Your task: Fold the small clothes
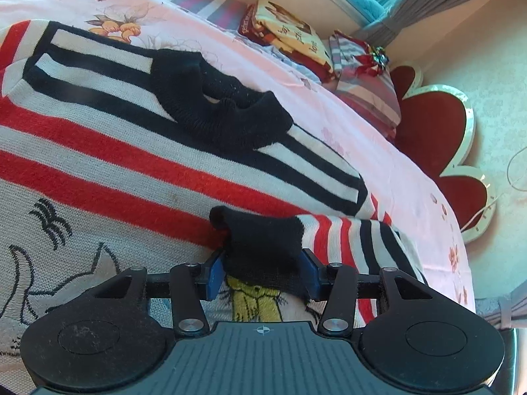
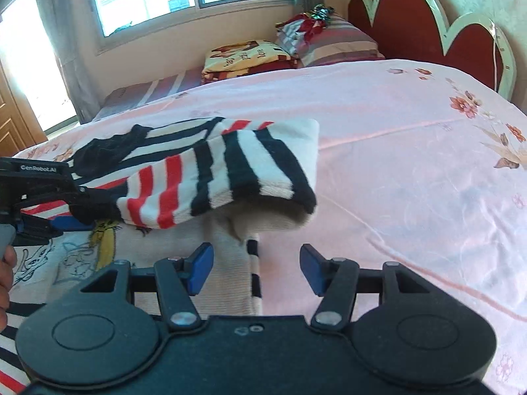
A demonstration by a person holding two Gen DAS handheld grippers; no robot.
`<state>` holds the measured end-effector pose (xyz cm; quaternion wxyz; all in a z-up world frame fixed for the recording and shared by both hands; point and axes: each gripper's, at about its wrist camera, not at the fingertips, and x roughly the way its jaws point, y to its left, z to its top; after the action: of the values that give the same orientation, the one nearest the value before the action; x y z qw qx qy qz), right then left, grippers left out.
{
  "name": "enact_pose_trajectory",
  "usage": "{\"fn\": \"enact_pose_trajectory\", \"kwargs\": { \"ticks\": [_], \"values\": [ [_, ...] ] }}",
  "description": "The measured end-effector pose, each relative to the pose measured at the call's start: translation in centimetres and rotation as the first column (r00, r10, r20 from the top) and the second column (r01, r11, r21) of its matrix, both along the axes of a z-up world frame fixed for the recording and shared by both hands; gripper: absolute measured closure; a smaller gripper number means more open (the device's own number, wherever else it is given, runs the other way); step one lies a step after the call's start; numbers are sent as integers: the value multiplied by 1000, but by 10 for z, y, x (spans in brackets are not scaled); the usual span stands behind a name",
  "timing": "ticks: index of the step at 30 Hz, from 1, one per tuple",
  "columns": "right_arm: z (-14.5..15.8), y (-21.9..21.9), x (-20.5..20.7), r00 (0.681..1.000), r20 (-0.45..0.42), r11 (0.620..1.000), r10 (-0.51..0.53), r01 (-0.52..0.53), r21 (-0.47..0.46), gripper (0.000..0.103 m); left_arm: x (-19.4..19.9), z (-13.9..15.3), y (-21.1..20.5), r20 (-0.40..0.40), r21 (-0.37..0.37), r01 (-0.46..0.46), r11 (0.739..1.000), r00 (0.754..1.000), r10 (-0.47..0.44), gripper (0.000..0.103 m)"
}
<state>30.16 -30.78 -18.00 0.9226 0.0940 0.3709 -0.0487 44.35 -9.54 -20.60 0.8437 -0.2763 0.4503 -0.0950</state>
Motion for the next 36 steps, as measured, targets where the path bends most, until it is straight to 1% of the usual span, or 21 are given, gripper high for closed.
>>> {"fn": "enact_pose_trajectory", "kwargs": {
  "ticks": [1,2,5,9,12,13,14,15,16,18,21,22,23,24,26,29,30,31,32,34,36],
  "values": [
    [-2,-2,1,1000,-4,1000,-6,6,2,46,0,0,1,2,5,-18,1000,1000,18,79],
    [-3,-2,2,1000,-7,1000,-8,8,-1,46,1,0,2,1,-7,-31,1000,1000,31,89],
    [-7,-1,6,1000,-10,1000,-10,9,-18,45,-5,7,11,46,-15,-72,997,996,73,90],
    [-9,3,15,1000,-9,1000,-8,8,-26,45,-26,39,40,145,-51,-124,991,981,130,90],
    [-10,10,23,1000,-11,1000,13,-13,-25,46,-37,62,75,202,-23,-169,985,965,170,90],
    [-11,14,25,1000,-11,999,22,-22,-27,47,-40,65,88,209,-8,-187,982,960,184,90],
    [-11,17,28,999,-8,999,32,-32,-28,56,-45,66,101,214,11,-203,979,957,196,90],
    [-10,20,30,999,-5,999,42,-42,-30,70,-47,65,112,218,48,-223,974,954,207,90],
    [-10,24,32,999,-4,998,44,-44,-38,76,-49,61,119,210,74,-237,969,953,218,90],
    [-11,29,34,999,-2,997,45,-45,-57,79,-52,41,137,151,93,-266,959,956,251,90],
    [-11,27,31,999,5,997,46,-46,-59,83,-54,8,142,83,148,-270,951,962,260,90],
    [-13,22,30,999,-4,998,33,-33,-56,84,-56,-2,142,65,151,-267,952,963,260,90],
    [-18,15,30,1000,-24,999,20,-21,-29,85,-58,-8,140,73,156,-266,951,963,257,90],
    [-20,10,28,1000,-14,1000,18,-18,2,85,-58,-8,136,87,178,-256,950,966,244,90],
    [-14,11,26,998,-33,999,44,-44,-8,84,-60,1,132,92,219,-242,945,970,227,90],
    [0,3,14,999,-25,998,46,-45,38,74,-74,26,141,159,247,-283,927,955,249,90],
    [6,-1,8,999,-6,997,39,-39,66,67,-81,34,143,185,252,-300,920,948,259,90],
    [11,-3,4,999,18,996,33,-34,87,64,-84,40,144,206,259,-306,916,944,258,90],
    [15,-5,3,999,38,995,27,-31,95,60,-88,46,143,223,268,-296,917,945,240,90],
    [19,-7,16,998,50,995,27,-32,94,59,-78,48,136,213,277,-243,930,959,187,90],
    [16,-9,38,999,47,993,17,-23,116,59,-66,44,125,189,256,-204,945,969,158,90]
  ]
}}
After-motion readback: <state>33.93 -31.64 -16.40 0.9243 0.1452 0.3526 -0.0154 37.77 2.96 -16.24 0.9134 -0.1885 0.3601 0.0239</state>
